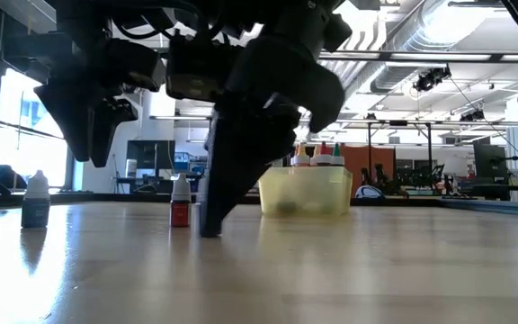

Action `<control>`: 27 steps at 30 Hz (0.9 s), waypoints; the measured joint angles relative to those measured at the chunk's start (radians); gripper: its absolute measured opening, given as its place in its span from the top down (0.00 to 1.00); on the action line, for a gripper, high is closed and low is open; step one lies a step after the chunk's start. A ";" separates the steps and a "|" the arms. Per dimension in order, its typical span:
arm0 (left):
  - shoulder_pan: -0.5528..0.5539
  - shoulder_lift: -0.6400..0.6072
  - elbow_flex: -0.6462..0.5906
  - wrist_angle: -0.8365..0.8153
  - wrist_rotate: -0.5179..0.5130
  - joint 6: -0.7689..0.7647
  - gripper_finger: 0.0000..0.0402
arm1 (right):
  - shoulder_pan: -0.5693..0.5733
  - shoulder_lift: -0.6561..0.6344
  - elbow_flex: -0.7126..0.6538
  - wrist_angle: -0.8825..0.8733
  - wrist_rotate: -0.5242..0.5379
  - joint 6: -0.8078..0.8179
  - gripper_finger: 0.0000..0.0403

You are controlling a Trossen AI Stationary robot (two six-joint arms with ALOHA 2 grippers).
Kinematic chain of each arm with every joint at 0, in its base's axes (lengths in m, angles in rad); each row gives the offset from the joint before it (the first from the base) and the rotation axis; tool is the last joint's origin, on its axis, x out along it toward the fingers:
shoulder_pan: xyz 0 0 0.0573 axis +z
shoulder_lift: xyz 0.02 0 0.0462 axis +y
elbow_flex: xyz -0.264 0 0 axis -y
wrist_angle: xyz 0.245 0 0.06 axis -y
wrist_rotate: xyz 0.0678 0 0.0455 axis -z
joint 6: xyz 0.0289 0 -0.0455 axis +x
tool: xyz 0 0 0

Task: Pick & Place food coloring
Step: Put the small blue food coloring bottle into the bin

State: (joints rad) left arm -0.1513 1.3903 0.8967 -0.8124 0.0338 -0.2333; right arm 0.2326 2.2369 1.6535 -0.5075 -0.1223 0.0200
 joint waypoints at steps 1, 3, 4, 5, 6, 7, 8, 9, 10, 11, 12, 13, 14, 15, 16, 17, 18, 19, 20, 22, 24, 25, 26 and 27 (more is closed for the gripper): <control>0.000 0.000 0.000 0.000 0.000 0.000 0.58 | -0.003 -0.003 0.000 -0.019 -0.001 0.000 0.82; 0.000 0.000 0.000 0.001 0.000 0.000 0.58 | -0.010 -0.013 0.000 -0.056 0.001 0.004 0.80; 0.000 0.000 0.000 0.002 -0.001 0.000 0.58 | -0.015 -0.020 0.000 -0.084 0.003 0.004 0.79; 0.000 0.000 0.000 0.002 -0.001 0.000 0.58 | -0.019 -0.031 0.000 -0.110 0.009 0.004 0.78; 0.000 0.000 0.000 0.003 -0.001 0.000 0.58 | -0.024 -0.043 0.000 -0.132 0.012 0.005 0.78; 0.000 0.000 0.000 0.004 -0.001 0.000 0.58 | -0.029 -0.056 0.000 -0.152 0.019 0.005 0.78; 0.000 0.000 0.000 0.006 -0.001 0.000 0.58 | -0.033 -0.072 0.000 -0.175 0.037 0.004 0.78; 0.000 0.000 0.000 0.010 -0.001 0.000 0.58 | -0.038 -0.088 0.000 -0.200 0.057 0.003 0.78; 0.000 0.000 0.000 0.011 -0.001 -0.004 0.58 | -0.044 -0.107 0.000 -0.223 0.089 -0.003 0.79; 0.000 0.000 0.000 0.011 -0.001 -0.006 0.58 | -0.050 -0.125 0.000 -0.247 0.115 -0.018 0.80; 0.000 0.000 0.000 0.015 -0.002 -0.007 0.58 | -0.057 -0.143 0.001 -0.277 0.145 -0.036 0.81; 0.000 0.000 0.000 0.023 -0.002 -0.007 0.58 | -0.065 -0.163 0.001 -0.311 0.185 -0.057 0.81; 0.000 0.000 0.000 0.032 -0.006 -0.007 0.58 | -0.075 -0.177 0.002 -0.341 0.224 -0.077 0.81; 0.000 0.000 0.000 0.042 -0.013 -0.007 0.58 | -0.088 -0.194 0.002 -0.368 0.270 -0.094 0.81; 0.000 0.000 0.000 0.053 -0.021 -0.007 0.58 | -0.105 -0.204 0.002 -0.393 0.314 -0.108 0.81; 0.000 0.000 0.000 0.063 -0.027 -0.007 0.58 | -0.122 -0.210 0.002 -0.411 0.361 -0.114 0.80; 0.000 0.000 0.000 0.073 -0.035 -0.008 0.58 | -0.143 -0.216 0.002 -0.426 0.407 -0.114 0.79; 0.000 0.000 0.000 0.077 -0.039 -0.007 0.58 | -0.166 -0.217 0.002 -0.439 0.439 -0.106 0.79; 0.001 0.000 0.000 0.078 -0.039 -0.007 0.58 | -0.189 -0.217 0.002 -0.448 0.460 -0.101 0.78; 0.000 0.000 0.000 0.079 -0.039 -0.008 0.58 | -0.242 -0.217 -0.001 -0.465 0.455 -0.097 0.78; 0.001 0.000 0.000 0.078 -0.041 -0.008 0.58 | -0.288 -0.217 -0.013 -0.455 0.422 -0.096 0.79; 0.001 0.000 0.000 0.078 -0.043 -0.008 0.58 | -0.308 -0.217 -0.019 -0.457 0.401 -0.103 0.79; 0.002 0.000 0.000 0.078 -0.044 -0.008 0.58 | -0.325 -0.217 -0.023 -0.461 0.379 -0.105 0.79; 0.002 0.000 0.000 0.077 -0.044 -0.008 0.58 | -0.339 -0.217 -0.028 -0.462 0.352 -0.106 0.80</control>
State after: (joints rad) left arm -0.1493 1.3907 0.8963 -0.7355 -0.0101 -0.2417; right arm -0.1063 2.0201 1.6253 -0.9697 0.2296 -0.0862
